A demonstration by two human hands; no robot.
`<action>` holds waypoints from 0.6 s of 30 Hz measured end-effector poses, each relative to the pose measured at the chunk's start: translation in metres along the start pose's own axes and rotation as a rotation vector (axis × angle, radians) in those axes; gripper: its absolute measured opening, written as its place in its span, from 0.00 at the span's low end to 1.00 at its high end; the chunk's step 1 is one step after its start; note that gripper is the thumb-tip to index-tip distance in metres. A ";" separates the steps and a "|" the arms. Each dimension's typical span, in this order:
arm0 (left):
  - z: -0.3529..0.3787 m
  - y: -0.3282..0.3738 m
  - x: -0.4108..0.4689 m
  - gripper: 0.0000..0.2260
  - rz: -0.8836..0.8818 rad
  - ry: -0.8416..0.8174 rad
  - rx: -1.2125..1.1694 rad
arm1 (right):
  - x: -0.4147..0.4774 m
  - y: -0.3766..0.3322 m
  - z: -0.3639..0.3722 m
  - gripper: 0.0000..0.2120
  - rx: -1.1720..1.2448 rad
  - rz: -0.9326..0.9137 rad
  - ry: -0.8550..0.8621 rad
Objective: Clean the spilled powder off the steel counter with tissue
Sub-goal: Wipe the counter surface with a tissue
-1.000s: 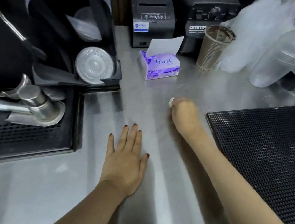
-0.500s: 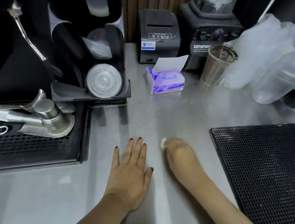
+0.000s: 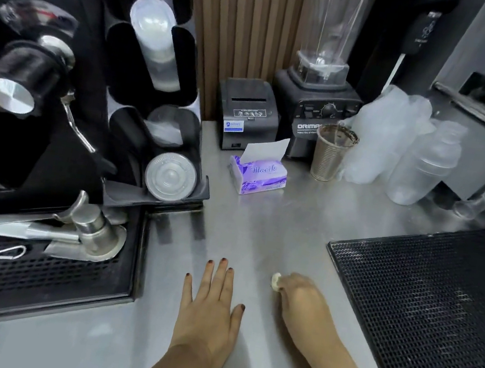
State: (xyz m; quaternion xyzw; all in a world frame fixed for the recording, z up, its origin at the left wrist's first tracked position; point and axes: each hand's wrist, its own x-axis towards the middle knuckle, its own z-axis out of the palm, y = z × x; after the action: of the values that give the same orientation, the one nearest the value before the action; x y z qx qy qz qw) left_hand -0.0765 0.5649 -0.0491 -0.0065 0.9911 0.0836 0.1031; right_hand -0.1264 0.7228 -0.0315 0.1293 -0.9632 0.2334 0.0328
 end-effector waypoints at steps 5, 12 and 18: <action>-0.008 -0.001 0.001 0.36 0.061 0.056 -0.012 | 0.012 0.008 -0.014 0.08 -0.015 0.297 0.139; -0.020 0.000 -0.023 0.24 0.106 0.284 -0.132 | -0.073 -0.046 -0.008 0.10 0.076 0.152 -0.050; -0.010 -0.027 -0.053 0.22 -0.076 0.177 -0.063 | -0.116 -0.044 -0.006 0.10 -0.004 0.134 -0.030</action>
State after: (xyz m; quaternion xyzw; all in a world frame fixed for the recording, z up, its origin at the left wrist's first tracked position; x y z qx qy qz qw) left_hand -0.0258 0.5360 -0.0325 -0.0545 0.9923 0.1097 0.0179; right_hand -0.0027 0.7149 -0.0210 0.0682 -0.9705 0.2313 0.0030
